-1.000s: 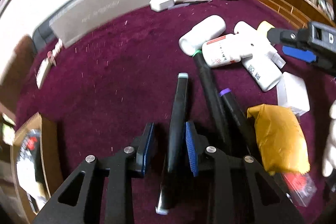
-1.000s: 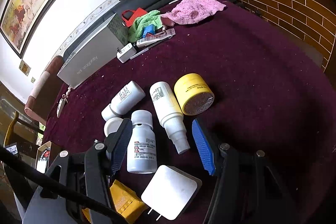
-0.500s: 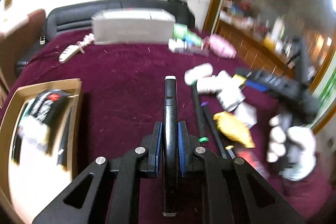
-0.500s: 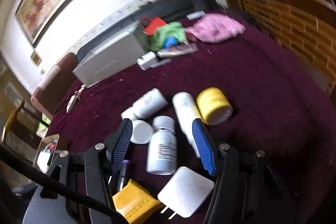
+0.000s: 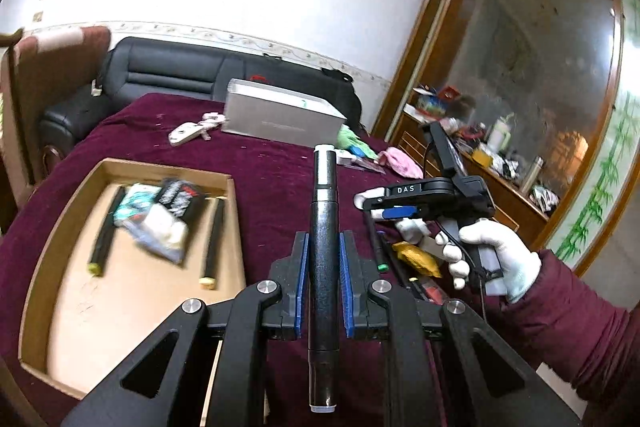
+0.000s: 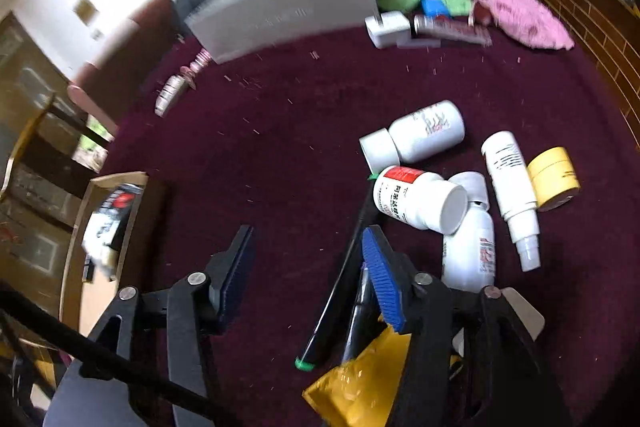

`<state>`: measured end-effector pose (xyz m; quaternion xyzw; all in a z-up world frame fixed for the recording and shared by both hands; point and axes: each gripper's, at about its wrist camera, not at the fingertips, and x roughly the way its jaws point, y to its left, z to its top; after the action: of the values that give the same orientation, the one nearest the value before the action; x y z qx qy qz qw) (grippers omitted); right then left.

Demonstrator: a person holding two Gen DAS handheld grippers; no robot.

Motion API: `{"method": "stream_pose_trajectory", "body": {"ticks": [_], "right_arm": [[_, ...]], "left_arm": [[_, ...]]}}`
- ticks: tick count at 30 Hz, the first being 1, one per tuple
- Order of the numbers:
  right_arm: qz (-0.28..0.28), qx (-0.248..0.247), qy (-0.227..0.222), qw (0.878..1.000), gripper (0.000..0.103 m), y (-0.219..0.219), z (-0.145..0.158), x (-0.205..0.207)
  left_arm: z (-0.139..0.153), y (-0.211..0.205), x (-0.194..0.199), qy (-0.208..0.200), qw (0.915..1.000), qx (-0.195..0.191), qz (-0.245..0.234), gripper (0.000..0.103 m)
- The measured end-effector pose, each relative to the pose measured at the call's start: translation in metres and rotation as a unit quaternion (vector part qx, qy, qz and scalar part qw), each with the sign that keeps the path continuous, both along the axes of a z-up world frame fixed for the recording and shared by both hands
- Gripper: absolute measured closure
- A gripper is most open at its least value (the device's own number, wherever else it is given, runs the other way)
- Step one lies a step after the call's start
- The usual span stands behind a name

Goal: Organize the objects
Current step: 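Carry the marker into the box with the left tool while the right tool carries a green-capped marker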

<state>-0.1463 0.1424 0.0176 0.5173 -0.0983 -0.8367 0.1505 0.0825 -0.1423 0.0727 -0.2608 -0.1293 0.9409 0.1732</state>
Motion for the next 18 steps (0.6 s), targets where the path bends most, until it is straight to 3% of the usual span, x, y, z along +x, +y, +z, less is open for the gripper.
{"method": "stream_pose_trajectory", "body": {"ticks": [6, 8, 12, 18], "right_arm": [[-0.036, 0.107, -0.049, 0.992, 0.065, -0.016, -0.030, -0.024], [-0.034, 0.141, -0.041, 0.989, 0.069, -0.025, -0.033, -0.022], [-0.018, 0.161, -0.041, 0.986, 0.076, -0.043, -0.034, -0.016], [-0.008, 0.200, -0.018, 0.980, 0.077, -0.059, -0.034, 0.014]], "left_arm": [[-0.015, -0.037, 0.000, -0.002, 0.9996, 0.012, 0.025, 0.091], [-0.021, -0.046, -0.002, -0.005, 0.9993, 0.023, 0.027, 0.091], [-0.031, -0.055, -0.004, -0.013, 0.9986, 0.041, 0.031, 0.091], [-0.037, -0.069, 0.000, -0.017, 0.9975, 0.058, 0.037, 0.091]]}}
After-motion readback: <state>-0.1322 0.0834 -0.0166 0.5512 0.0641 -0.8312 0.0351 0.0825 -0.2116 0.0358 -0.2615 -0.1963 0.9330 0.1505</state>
